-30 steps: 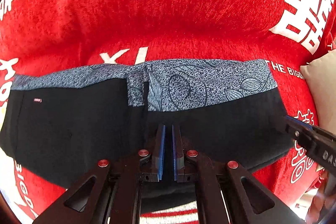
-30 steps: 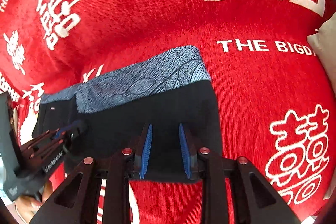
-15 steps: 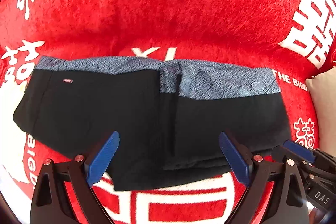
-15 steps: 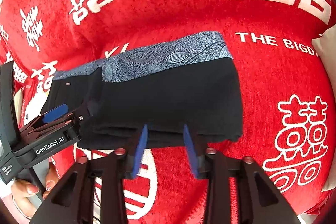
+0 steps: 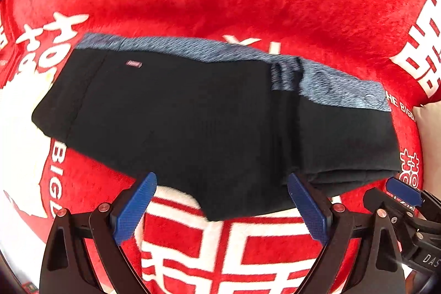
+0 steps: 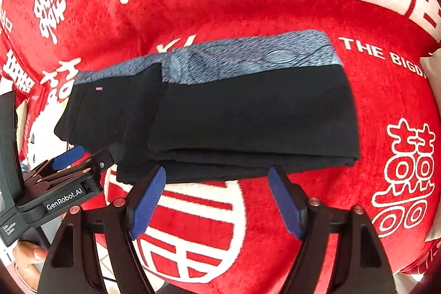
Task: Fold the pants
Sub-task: 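Open both grippers and smooth the folded black trousers flat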
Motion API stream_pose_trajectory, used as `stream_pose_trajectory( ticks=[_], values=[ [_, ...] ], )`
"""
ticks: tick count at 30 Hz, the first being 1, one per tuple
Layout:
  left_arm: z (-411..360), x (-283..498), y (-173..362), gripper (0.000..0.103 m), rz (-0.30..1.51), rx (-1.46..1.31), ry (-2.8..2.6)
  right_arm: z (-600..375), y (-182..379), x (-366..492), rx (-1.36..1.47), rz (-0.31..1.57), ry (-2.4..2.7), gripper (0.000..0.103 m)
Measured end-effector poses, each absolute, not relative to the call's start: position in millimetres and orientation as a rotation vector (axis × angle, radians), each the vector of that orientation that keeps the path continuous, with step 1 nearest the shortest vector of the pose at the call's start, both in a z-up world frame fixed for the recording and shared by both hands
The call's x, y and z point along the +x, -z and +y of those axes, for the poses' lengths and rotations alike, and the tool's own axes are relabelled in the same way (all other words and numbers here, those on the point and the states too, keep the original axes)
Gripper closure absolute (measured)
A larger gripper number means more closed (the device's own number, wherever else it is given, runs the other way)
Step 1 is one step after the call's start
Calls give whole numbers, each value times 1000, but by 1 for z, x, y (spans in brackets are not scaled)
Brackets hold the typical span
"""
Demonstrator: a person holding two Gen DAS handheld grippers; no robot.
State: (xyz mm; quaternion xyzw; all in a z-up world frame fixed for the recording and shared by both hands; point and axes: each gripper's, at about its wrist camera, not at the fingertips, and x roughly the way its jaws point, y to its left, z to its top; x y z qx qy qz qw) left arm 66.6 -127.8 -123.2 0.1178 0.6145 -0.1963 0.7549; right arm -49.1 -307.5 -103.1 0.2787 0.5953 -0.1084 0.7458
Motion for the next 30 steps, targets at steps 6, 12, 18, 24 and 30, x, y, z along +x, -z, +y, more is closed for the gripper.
stream_pose_trajectory(
  ticks=[6, 12, 18, 24, 30],
  values=[
    [-100, 73, 129, 7, 1371, 219, 408, -290, 108, -38, 578, 1338, 230, 23],
    [-71, 81, 134, 7, 1392, 142, 381, -285, 110, -19, 529, 1353, 241, 23],
    [-28, 98, 145, 7, 1418, -37, 318, -282, 133, 5, 464, 1403, 254, 23],
    [30, 127, 148, 7, 1371, -300, 286, -272, 148, 3, 421, 1420, 253, 18],
    [66, 159, 160, 7, 1296, -494, 320, -260, 152, 6, 324, 1443, 248, 14]
  ],
)
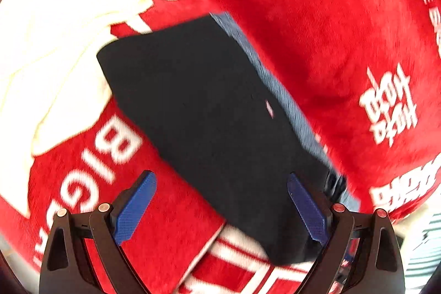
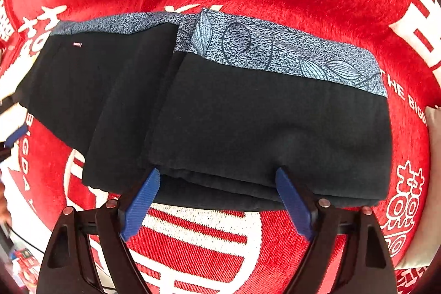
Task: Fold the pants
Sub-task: 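Open both grippers and smooth the folded black trousers flat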
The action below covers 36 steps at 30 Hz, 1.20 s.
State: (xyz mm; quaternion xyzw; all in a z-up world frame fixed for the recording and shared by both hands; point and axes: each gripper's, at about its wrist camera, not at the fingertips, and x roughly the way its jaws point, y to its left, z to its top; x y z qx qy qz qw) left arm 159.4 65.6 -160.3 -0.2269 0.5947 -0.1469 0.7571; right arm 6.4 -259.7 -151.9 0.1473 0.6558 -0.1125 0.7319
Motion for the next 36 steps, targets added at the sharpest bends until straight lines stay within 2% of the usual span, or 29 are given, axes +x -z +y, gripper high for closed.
stream_pose_trajectory(
  ticks=[8, 15, 18, 21, 25, 29, 31, 33, 34, 36],
  values=[
    [88, 185, 183, 7, 1256, -649, 390, -252, 156, 9, 273, 1446, 262, 9],
    [96, 191, 189, 7, 1225, -786, 466, -251, 157, 13, 267, 1459, 267, 9],
    [96, 193, 177, 7, 1152, -901, 566, -249, 158, 17, 262, 1464, 269, 9],
    [83, 197, 171, 7, 1119, -850, 605, -248, 159, 18, 255, 1463, 272, 9],
    [79, 202, 198, 7, 1235, -807, 463, -245, 161, 20, 254, 1468, 279, 9],
    [67, 205, 192, 7, 1262, -738, 404, -245, 161, 20, 256, 1467, 275, 9],
    [54, 206, 186, 19, 1281, -639, 330, -246, 158, 20, 261, 1471, 274, 9],
    [46, 207, 185, 63, 1300, -546, 283, -249, 152, 20, 269, 1464, 276, 9],
    [44, 208, 185, 69, 1317, -484, 251, -251, 147, 20, 272, 1455, 283, 9],
    [47, 207, 183, 74, 1313, -473, 256, -255, 136, 20, 282, 1430, 292, 9]
  ],
)
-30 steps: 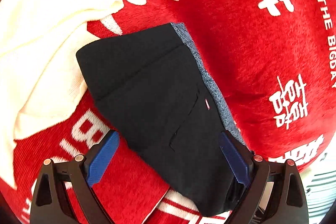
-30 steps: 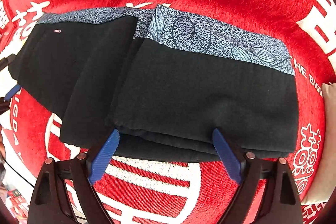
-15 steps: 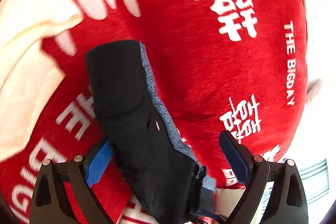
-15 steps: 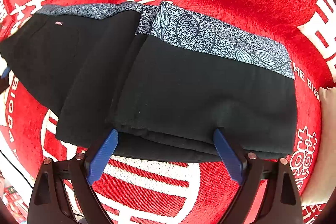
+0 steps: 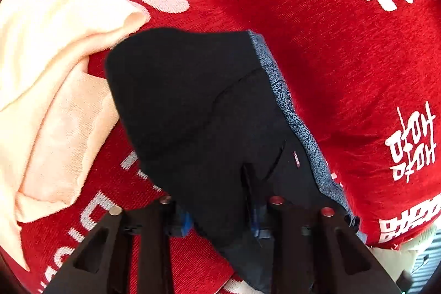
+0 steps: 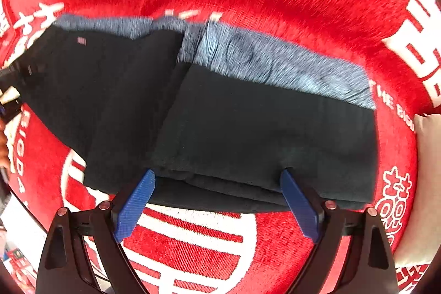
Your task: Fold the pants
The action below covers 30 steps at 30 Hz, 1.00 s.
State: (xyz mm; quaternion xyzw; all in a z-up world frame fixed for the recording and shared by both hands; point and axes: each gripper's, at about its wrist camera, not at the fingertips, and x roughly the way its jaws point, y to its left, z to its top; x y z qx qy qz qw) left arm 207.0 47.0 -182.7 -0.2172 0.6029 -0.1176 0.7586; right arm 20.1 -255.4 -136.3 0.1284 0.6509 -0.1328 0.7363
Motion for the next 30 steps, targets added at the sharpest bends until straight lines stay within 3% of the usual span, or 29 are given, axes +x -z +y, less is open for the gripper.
stream_pose_trajectory(
  ticks=[9, 18, 28, 30],
  values=[
    [-21, 163, 121, 76, 1091, 45, 322, -264, 86, 63, 461, 1366, 143, 9],
    [-69, 123, 101, 76, 919, 352, 400, -222, 41, 188, 605, 1403, -229, 3],
    [-90, 104, 84, 76, 855, 409, 433, -121, 53, 285, 194, 1688, -303, 0],
    [-91, 102, 81, 76, 855, 404, 436, -118, 60, 287, 139, 1710, -279, 16]
  ],
)
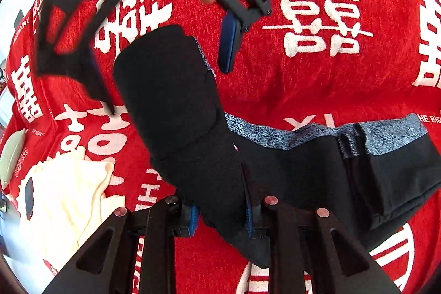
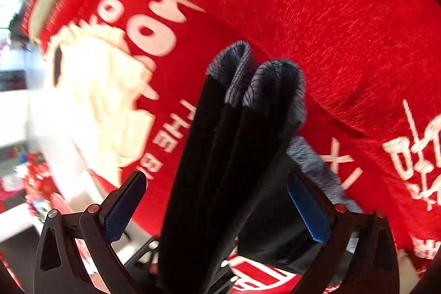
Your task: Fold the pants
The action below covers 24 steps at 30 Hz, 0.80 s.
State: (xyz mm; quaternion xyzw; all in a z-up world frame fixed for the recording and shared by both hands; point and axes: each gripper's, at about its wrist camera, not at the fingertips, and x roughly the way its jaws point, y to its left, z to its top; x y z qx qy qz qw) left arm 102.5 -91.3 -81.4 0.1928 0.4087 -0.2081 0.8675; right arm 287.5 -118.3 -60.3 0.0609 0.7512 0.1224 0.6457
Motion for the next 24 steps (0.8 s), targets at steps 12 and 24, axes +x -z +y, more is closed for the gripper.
stream_pose_trajectory(
  ticks=[12, 24],
  values=[
    [-122, 71, 43, 76, 756, 469, 524, -201, 17, 243, 434, 1469, -296, 86],
    [-217, -15, 8, 76, 675, 635, 778, -351, -8, 104, 819, 1143, -282, 86]
  ],
)
